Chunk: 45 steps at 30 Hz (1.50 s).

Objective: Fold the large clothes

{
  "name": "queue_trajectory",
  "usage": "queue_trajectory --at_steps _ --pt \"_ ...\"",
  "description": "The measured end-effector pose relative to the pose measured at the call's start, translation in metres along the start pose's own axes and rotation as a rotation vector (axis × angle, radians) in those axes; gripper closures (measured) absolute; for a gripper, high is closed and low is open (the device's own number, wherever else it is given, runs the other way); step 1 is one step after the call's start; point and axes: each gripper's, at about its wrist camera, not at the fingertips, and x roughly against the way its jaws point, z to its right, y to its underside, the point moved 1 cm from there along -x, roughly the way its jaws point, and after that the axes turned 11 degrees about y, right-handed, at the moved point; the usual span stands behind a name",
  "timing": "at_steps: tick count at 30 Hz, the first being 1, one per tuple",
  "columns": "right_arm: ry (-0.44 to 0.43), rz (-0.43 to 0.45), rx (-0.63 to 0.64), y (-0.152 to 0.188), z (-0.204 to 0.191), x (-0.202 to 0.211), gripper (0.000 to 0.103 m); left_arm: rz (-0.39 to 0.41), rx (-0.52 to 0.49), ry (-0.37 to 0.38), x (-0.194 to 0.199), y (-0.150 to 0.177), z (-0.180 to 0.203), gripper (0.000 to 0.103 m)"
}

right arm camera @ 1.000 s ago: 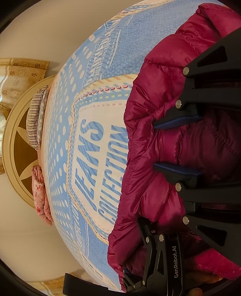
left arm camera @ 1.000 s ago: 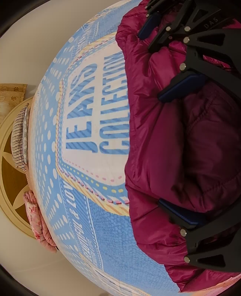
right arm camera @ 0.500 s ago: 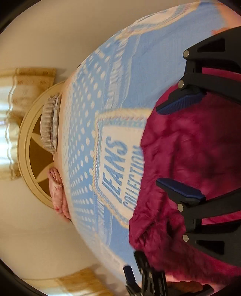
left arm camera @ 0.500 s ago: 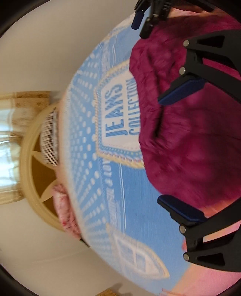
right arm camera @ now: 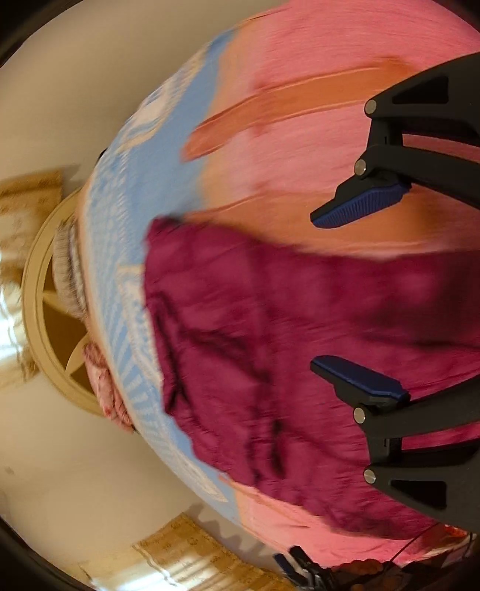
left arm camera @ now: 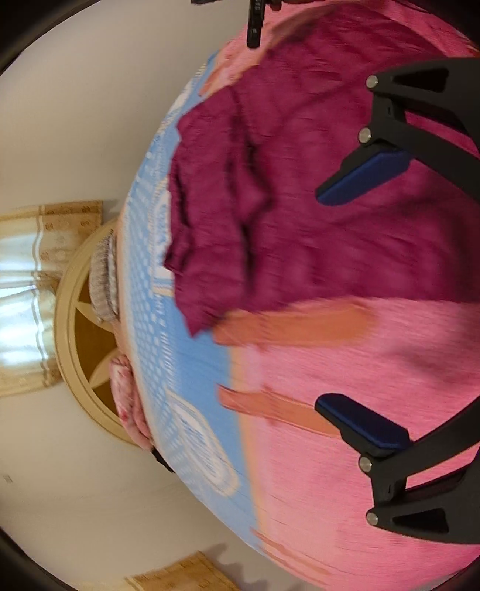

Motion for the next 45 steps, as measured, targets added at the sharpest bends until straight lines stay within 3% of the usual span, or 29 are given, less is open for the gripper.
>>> queue_trajectory --at_steps 8,16,21,24,25,26,28,30,37,45 --pt "0.055 -0.008 -0.088 0.083 0.016 0.041 0.031 -0.112 0.133 0.052 0.002 0.087 -0.012 0.000" --pt "-0.025 -0.046 -0.104 0.140 0.013 0.070 0.032 -0.117 0.165 0.107 0.006 0.108 0.001 0.003" --pt "-0.065 -0.052 -0.117 0.152 0.014 0.070 0.062 -0.098 0.189 0.102 0.010 0.112 0.003 0.008" --pt "-0.119 -0.049 -0.144 0.151 0.018 0.069 0.081 -0.097 0.160 0.113 0.014 0.114 0.009 0.036" --pt "-0.132 -0.048 -0.148 0.152 0.018 0.069 0.085 -0.099 0.153 0.129 0.016 0.114 0.012 0.051" --pt "-0.142 -0.048 -0.148 0.153 0.016 0.068 0.087 -0.110 0.145 0.161 0.017 0.115 0.016 0.073" --pt "-0.170 -0.041 -0.158 0.156 0.015 0.070 0.093 -0.121 0.144 0.195 0.019 0.116 0.019 0.090" --pt "-0.189 -0.030 -0.160 0.158 0.015 0.075 0.095 -0.087 0.119 0.209 0.029 0.114 0.024 0.096" --pt "-0.280 0.108 -0.174 0.150 0.020 0.132 0.099 0.095 0.073 0.287 0.097 0.090 0.027 0.098" --pt "-0.349 0.357 -0.180 0.117 0.029 0.235 0.099 0.291 0.124 0.412 0.178 0.050 0.011 0.098"
